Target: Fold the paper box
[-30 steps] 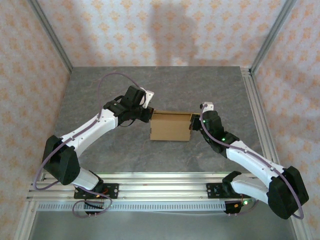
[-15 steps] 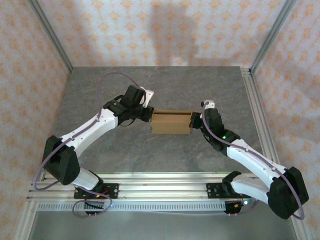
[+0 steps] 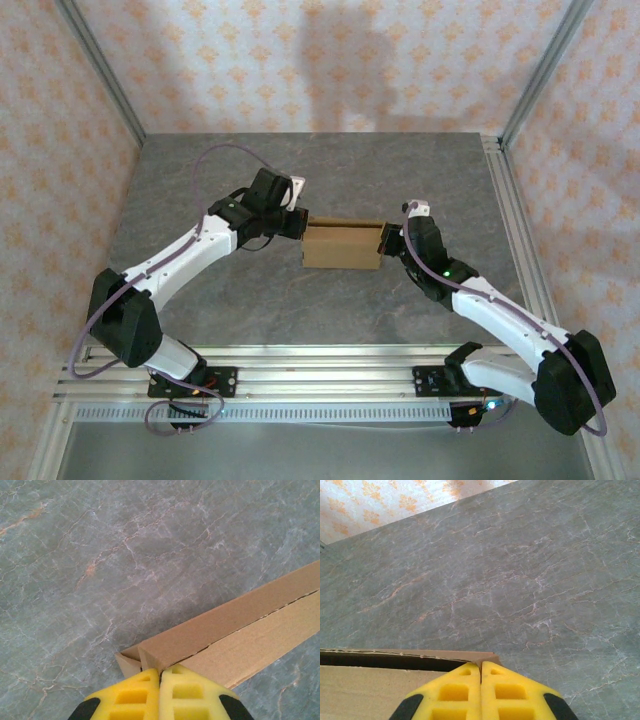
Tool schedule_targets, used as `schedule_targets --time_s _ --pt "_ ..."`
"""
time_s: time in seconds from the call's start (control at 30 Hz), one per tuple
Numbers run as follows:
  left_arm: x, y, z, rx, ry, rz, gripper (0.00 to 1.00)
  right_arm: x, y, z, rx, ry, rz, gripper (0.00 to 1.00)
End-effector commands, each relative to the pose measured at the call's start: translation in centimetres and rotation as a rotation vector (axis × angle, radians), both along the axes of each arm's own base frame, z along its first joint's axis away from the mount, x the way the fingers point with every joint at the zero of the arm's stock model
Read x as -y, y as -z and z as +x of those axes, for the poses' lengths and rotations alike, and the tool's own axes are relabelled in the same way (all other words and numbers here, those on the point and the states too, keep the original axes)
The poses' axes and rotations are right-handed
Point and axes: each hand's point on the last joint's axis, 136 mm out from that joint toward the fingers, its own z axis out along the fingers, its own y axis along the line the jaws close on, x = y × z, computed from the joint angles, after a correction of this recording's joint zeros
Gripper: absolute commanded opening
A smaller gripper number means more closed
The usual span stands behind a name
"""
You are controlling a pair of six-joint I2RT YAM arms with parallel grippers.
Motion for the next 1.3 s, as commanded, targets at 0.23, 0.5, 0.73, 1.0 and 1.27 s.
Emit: schedule_targets --time_s 0.23,0.5,0.73,1.0,1.27 --pt "1.6 -2.4 0.2 -0.026 -0.027 -0.116 0.0 -0.5 0.8 -0.2 -0.03 -0.027 -0.015 0.02" --pt "1.3 -0.2 0.1 -0.039 -0.013 -0.069 0.0 -0.4 1.5 -0.4 -0.018 -0.033 -0.023 0.03" --pt "1.4 2.2 -0.5 -0.097 -0.007 -0.064 0.0 -0.4 3.3 -0.9 0.009 -0.076 -0.058 0.03" --pt "1.5 4.4 -1.7 -0.153 -0.008 -0.069 0.0 -0.1 5.7 -2.1 0.017 -0.102 -0.058 0.04" --pt "1.1 6.0 -2.7 -0.172 0.0 -0.025 0.0 -0.2 4.6 -2.2 0.049 -0.103 -0.037 0.07"
